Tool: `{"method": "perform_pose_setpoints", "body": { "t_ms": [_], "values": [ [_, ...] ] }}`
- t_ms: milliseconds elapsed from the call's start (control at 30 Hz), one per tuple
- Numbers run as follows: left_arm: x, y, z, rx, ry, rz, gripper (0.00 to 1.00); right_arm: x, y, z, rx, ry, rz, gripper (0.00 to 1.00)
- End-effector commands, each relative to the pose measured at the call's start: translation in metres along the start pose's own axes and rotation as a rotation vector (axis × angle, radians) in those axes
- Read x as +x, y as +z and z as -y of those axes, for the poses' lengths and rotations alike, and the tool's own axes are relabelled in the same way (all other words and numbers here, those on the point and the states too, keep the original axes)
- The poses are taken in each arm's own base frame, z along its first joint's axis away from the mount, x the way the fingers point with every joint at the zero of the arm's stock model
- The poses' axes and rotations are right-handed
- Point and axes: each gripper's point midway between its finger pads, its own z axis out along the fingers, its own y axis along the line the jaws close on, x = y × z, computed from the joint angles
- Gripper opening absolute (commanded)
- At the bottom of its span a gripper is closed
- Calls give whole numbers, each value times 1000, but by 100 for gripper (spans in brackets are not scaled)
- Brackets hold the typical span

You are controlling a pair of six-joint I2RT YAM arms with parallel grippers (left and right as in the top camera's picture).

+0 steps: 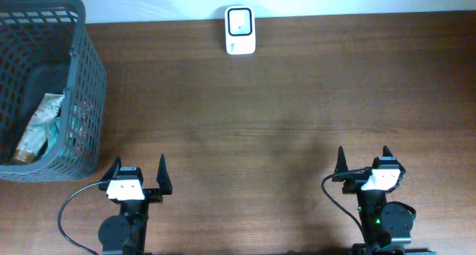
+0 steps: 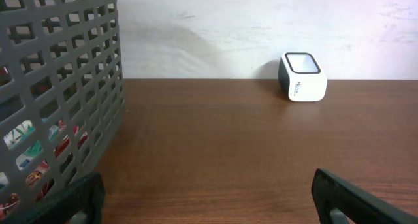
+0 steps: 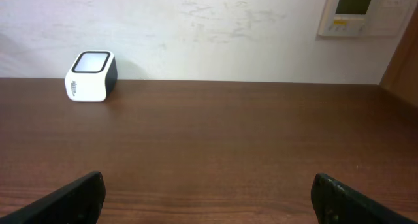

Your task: Scan the item barcode

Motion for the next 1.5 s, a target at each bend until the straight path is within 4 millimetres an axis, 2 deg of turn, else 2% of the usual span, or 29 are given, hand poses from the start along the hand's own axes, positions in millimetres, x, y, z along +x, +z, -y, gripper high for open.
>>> {"method": "perform_pose_setpoints", "body": {
  "t_ms": [0, 867, 967, 1067, 1100, 1133, 1167, 1200, 1267, 1300, 1433, 1467],
  "values": [
    [2, 0, 0, -2, 16, -1, 99, 4, 0, 2, 7, 2, -7, 99],
    [2, 0, 0, -2, 16, -1, 99, 4, 0, 2, 7, 2, -7, 99],
    [-2, -1, -17, -104, 65, 10, 99, 4, 0, 2, 7, 2, -7, 99],
    [-11, -2, -21, -126, 62, 49, 99, 4, 0, 2, 7, 2, -7, 99],
    [-23, -1, -10, -65, 54, 98, 99, 4, 0, 2, 7, 2, -7, 99],
    [-42, -4, 9, 44, 61, 180, 99, 4, 0, 2, 7, 2, -7, 99],
    [-69, -13, 28, 150, 79, 297, 99, 4, 0, 2, 7, 2, -7, 99],
    [-101, -27, 39, 208, 102, 442, 99, 4, 0, 2, 7, 2, -7, 99],
    [-163, -67, 42, 208, 134, 729, 99, 4, 0, 2, 7, 2, -7, 99],
    [-187, -82, 39, 188, 135, 811, 99, 4, 0, 2, 7, 2, -7, 99],
    [-259, -101, 41, 184, 141, 847, 99, 4, 0, 2, 7, 2, -6, 99],
    [-286, -103, 42, 175, 172, 866, 99, 4, 0, 2, 7, 2, -6, 99]
  ]
}}
